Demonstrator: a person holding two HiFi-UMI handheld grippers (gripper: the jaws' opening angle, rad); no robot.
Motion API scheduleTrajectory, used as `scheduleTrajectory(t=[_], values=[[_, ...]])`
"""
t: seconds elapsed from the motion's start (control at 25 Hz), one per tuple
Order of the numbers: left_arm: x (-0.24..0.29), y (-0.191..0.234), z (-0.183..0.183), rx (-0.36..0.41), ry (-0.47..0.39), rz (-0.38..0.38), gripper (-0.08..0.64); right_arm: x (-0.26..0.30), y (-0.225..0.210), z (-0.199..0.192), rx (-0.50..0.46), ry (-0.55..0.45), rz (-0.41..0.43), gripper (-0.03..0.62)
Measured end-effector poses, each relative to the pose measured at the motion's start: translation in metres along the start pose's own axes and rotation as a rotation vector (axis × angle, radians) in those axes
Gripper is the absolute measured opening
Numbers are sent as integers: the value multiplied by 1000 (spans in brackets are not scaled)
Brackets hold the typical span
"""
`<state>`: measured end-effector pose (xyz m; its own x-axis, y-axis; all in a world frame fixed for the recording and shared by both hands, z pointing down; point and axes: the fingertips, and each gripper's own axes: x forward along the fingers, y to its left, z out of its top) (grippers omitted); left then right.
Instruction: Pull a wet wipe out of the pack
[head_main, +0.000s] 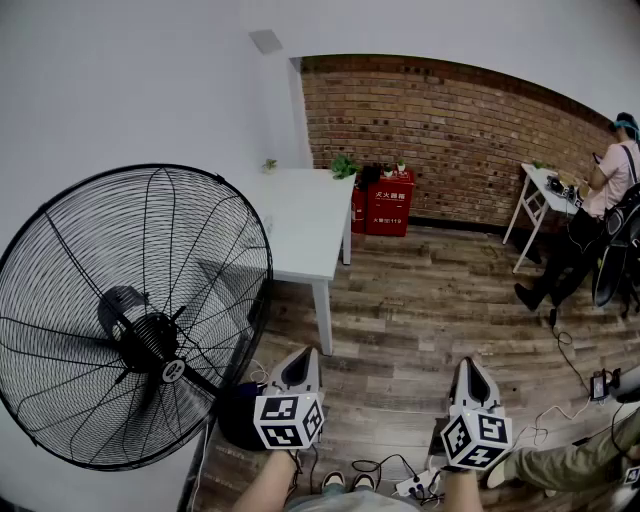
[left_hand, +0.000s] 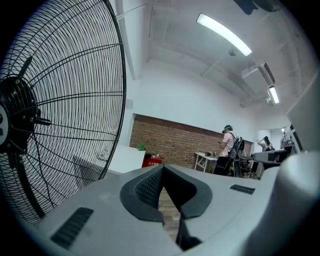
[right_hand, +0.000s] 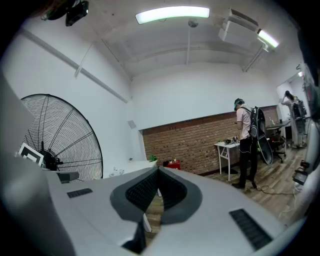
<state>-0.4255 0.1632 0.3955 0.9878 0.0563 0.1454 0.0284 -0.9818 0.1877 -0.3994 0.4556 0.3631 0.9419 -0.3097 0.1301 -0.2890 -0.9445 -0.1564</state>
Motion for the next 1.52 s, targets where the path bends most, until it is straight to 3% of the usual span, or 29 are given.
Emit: scheduleTrajectory(t=[0.56,0.8,1.36,1.52], values=[[8,-14,-4,-3,15,-68,5,-3,-2,-10,24,26,-16,2],[10,-20,-2,34,19,-80,6,-4,-4,-19,52,44,-26,2],[19,-26,-3,7,40,-109,9,-9,-13,-23,75,64,-62,2],[21,-24,-1,11,45,-128,42,-8,-7,-22,74,63,-72,2]])
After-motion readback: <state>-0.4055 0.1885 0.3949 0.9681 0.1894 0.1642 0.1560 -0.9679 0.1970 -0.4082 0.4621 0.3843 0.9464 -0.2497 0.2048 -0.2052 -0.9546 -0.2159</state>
